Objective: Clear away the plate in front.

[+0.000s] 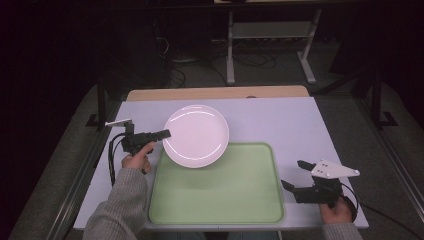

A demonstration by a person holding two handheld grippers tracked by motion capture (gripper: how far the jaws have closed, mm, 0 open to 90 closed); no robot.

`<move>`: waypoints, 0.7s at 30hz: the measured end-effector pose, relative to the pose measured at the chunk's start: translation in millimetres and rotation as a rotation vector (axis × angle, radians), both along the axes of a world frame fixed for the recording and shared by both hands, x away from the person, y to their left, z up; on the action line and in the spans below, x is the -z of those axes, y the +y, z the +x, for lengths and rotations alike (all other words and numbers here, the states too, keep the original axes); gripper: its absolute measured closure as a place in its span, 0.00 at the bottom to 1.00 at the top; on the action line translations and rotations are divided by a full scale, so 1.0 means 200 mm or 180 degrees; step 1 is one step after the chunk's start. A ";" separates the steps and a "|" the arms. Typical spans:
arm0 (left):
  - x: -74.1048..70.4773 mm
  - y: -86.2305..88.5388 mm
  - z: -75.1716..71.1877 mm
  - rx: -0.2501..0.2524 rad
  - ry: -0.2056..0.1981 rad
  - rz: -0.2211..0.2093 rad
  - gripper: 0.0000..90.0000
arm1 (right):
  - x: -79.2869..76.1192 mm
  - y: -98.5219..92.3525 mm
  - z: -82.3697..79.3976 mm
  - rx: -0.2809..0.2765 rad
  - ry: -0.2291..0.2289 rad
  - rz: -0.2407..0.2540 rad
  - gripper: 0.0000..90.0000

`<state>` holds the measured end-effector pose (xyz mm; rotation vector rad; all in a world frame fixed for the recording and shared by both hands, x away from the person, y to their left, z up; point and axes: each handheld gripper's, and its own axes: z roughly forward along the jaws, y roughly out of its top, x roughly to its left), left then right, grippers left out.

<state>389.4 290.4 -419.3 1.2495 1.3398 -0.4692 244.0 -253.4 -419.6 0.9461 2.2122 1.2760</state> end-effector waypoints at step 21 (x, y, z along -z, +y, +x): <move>0.04 -0.12 -0.06 0.0325 0.0042 0.0144 0.96 | 0.00 0.00 0.00 -0.0001 0.0002 -0.0005 0.15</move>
